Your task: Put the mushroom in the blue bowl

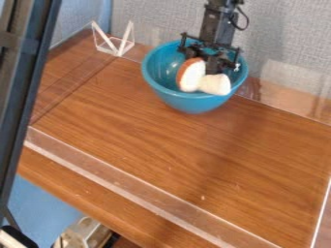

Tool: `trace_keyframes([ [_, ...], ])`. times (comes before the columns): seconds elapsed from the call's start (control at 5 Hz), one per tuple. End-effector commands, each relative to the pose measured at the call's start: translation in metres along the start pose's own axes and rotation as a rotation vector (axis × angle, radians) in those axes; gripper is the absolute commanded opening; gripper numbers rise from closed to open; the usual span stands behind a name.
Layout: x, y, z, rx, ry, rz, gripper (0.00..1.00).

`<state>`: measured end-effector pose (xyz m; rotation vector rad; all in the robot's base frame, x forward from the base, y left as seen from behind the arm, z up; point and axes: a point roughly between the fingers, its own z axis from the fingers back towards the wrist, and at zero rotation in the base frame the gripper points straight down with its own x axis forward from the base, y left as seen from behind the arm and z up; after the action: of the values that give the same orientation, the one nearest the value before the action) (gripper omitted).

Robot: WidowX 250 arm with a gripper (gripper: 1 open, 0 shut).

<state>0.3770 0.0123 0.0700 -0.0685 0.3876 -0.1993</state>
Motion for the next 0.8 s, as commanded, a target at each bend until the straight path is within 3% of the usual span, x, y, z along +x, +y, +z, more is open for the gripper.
trace_keyframes([
  [0.0,-0.010,0.007,0.016,-0.002,-0.057,0.045,0.00],
  [0.2,-0.011,0.001,0.009,-0.009,-0.061,0.064,1.00],
  [0.4,-0.011,-0.005,0.002,-0.019,-0.067,0.085,0.00],
  [0.6,-0.015,-0.005,0.007,-0.012,-0.066,0.057,0.00],
])
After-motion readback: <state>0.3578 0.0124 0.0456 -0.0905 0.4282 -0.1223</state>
